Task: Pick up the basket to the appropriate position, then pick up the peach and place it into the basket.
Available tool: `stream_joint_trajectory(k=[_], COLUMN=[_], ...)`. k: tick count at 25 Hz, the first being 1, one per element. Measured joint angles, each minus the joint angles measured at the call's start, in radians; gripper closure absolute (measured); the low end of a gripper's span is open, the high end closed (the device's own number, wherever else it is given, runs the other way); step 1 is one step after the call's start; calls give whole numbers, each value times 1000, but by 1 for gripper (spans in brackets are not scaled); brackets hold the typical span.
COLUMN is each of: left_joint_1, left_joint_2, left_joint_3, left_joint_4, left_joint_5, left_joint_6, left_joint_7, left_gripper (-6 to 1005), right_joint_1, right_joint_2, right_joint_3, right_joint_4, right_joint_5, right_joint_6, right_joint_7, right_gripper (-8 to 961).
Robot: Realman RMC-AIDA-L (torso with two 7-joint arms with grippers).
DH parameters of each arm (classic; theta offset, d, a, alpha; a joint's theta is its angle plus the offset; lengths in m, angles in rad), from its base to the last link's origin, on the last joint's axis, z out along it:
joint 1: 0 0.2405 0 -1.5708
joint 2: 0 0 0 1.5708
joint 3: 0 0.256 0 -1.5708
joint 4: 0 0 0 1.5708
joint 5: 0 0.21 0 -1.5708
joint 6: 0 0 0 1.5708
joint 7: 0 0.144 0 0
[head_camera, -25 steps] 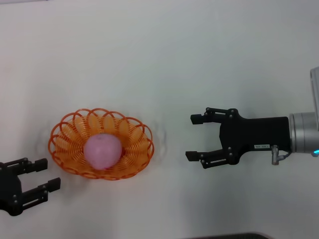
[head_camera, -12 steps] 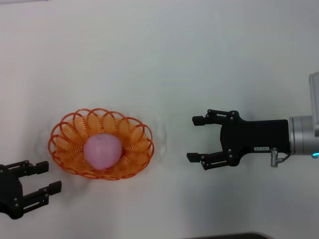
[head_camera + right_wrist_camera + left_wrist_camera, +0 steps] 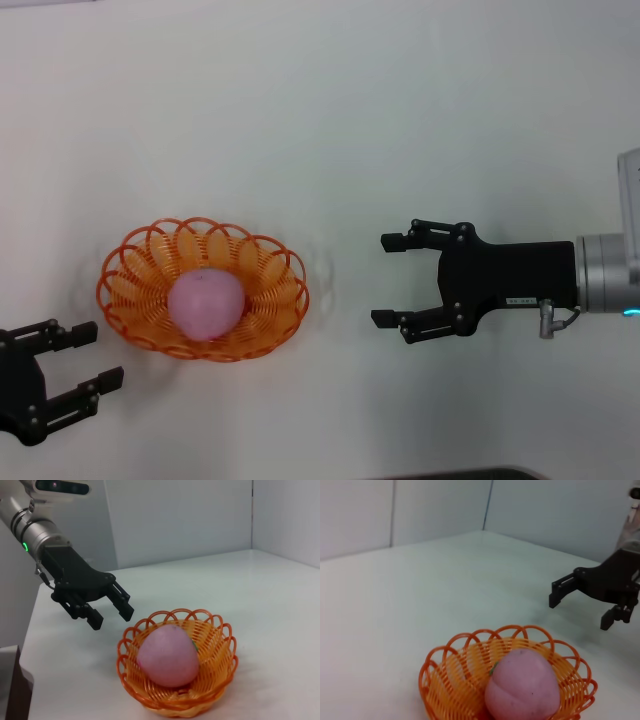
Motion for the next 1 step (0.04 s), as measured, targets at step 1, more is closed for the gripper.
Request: stream_joint_trajectory(k=[1], left_joint_1=[2], left_joint_2=[0], left_joint_3=[-5], left_joint_4=[-6], left_joint_5=[-3], left_joint_6=[0], left_joint_7=[33], left_gripper=[416], right_joint_1=[0], right_joint_2=[0], right_joint_3=[1], right_joint_4=[3], right_joint_5=[3], right_joint_6=[0], right_joint_7=[-6], right_gripper=[11])
